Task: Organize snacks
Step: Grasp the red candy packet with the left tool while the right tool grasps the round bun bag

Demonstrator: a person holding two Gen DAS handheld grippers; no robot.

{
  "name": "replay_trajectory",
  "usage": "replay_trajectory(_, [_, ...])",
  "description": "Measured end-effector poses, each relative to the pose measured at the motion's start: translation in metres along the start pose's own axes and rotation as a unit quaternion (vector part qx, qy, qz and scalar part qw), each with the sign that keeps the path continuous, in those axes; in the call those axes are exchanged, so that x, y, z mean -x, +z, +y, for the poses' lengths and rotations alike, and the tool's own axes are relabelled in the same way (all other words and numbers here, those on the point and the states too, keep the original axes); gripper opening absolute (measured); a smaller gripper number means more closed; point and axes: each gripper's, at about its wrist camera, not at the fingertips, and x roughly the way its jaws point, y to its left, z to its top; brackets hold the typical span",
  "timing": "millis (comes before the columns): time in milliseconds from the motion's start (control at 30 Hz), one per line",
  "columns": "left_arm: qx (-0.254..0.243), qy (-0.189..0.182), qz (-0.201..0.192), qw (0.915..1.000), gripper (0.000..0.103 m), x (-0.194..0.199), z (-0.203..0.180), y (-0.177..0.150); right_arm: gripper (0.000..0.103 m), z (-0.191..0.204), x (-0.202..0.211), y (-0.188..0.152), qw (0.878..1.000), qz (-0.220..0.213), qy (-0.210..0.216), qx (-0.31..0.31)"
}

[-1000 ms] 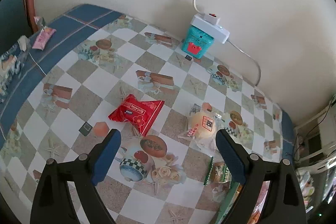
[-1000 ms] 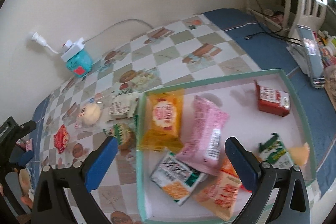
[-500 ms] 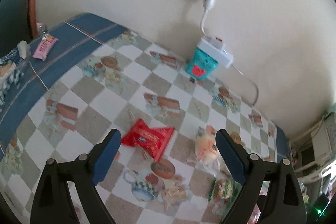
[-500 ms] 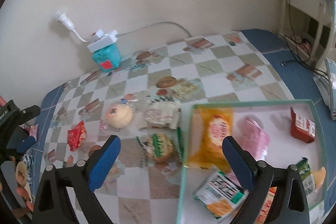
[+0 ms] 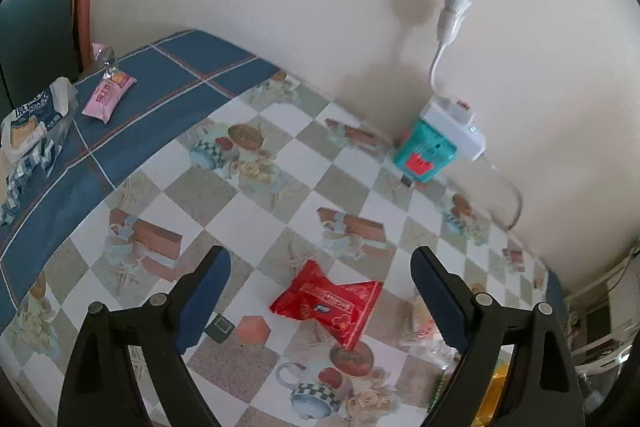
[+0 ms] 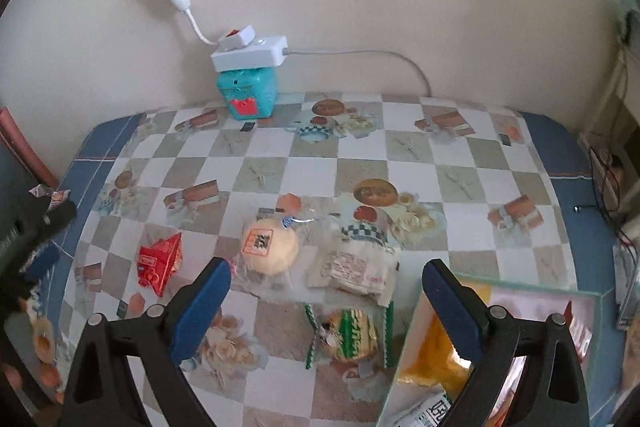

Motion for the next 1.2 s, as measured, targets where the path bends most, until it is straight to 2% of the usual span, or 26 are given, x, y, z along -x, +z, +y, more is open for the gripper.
replay_trajectory(133, [0.011,0.006,0.033,0.9994,0.092,-0.025,0.001,-0.008,0.098,0.008,-0.013,0.014,1.0,0.016,-0.012,0.009])
replay_trajectory(300, [-0.012,0.008,0.061,0.998,0.092,-0.053,-0.008,-0.018,0.098,0.007,-0.046,0.015,0.998,0.055,-0.014,-0.002])
replay_trajectory(400, [-0.034,0.004,0.07,0.997,0.092,-0.063,-0.014,-0.02,0.098,0.008,-0.064,0.014,0.998,0.068,-0.008,-0.009])
replay_trajectory(667, [-0.081,0.023,0.093,0.9921,0.092,-0.089,-0.021,-0.027,0.098,0.019,-0.098,0.015,0.996,0.092,0.002,-0.013])
replay_trajectory(1000, [-0.097,0.03,0.116,0.9881,0.091,-0.106,-0.019,-0.034,0.098,0.034,-0.122,0.01,0.993,0.115,0.012,-0.009])
replay_trajectory(1133, [-0.107,0.028,0.123,0.9862,0.09,-0.108,-0.021,-0.036,0.096,0.036,-0.131,0.008,0.992,0.123,0.006,-0.01])
replay_trajectory(1200, [-0.11,0.027,0.127,0.9854,0.085,-0.108,-0.022,-0.037,0.088,0.037,-0.134,0.007,0.992,0.125,0.006,-0.012])
